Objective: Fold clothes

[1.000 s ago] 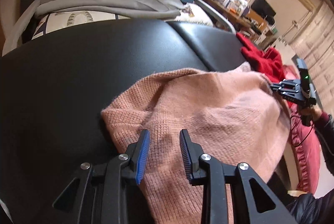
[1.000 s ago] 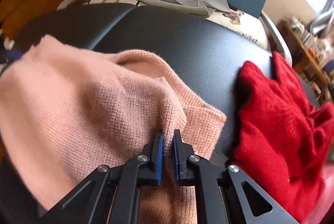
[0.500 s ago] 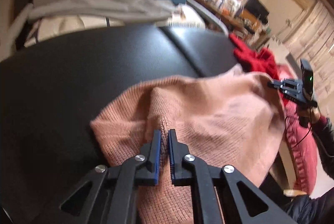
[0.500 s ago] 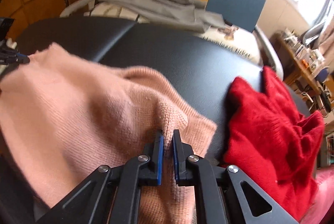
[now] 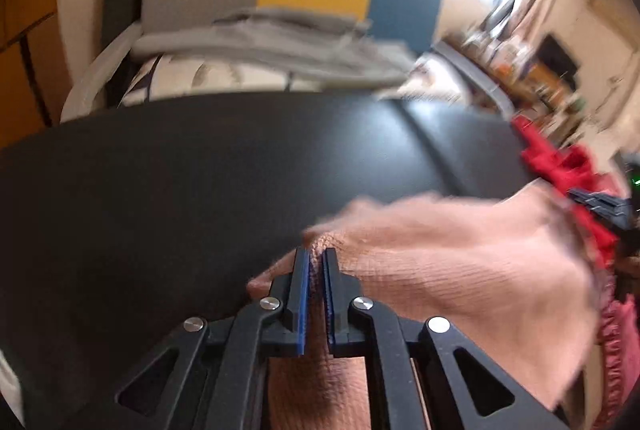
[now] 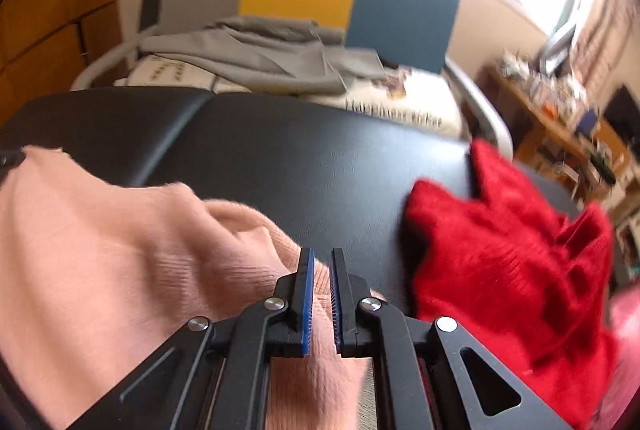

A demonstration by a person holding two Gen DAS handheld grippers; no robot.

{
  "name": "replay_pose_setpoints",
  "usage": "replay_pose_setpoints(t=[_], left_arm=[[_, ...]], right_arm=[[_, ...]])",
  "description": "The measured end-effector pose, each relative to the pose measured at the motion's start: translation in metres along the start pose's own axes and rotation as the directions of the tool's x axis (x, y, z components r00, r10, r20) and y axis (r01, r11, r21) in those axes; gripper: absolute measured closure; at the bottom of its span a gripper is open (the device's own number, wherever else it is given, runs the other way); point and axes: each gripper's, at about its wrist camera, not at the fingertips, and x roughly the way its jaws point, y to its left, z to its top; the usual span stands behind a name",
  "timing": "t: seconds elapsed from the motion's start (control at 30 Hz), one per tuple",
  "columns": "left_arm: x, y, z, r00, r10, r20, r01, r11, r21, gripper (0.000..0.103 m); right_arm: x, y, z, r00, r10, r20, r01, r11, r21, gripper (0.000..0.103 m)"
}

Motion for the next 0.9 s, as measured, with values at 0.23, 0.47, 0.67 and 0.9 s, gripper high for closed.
replay_pose_setpoints(t=[0.23, 0.47, 0.67, 0.9], left_arm=[[-0.039, -0.010, -0.020, 0.992, 0.012, 0.123, -0.010, 1.000, -0.017, 0.086], [-0.077, -0.046, -0.066, 0.979, -0.129, 0.160, 0.117, 0.990, 0.077, 0.085], [-0.059, -0.081, -0.124, 0.990, -0.140, -0.015, 0.140, 0.965, 0.220, 0.085], [-0.062, -0.080, -0.152, 0.986, -0.157, -0.052, 0.164, 0.968, 0.191, 0.085]], right_arm=[[-0.053, 0.020, -0.003, 0.969, 0.141, 0.203, -0.146, 0.989, 0.008, 0.095], [-0.024, 0.078, 0.012, 0.941, 0.339, -0.009, -0.338, 0.938, -0.075, 0.094], [0.036, 0.069, 0.012, 0.969, 0.210, -0.133, -0.212, 0.977, 0.000, 0.094], [0.062, 0.044, 0.006, 0.984, 0.135, -0.115, -0.127, 0.989, 0.076, 0.095]])
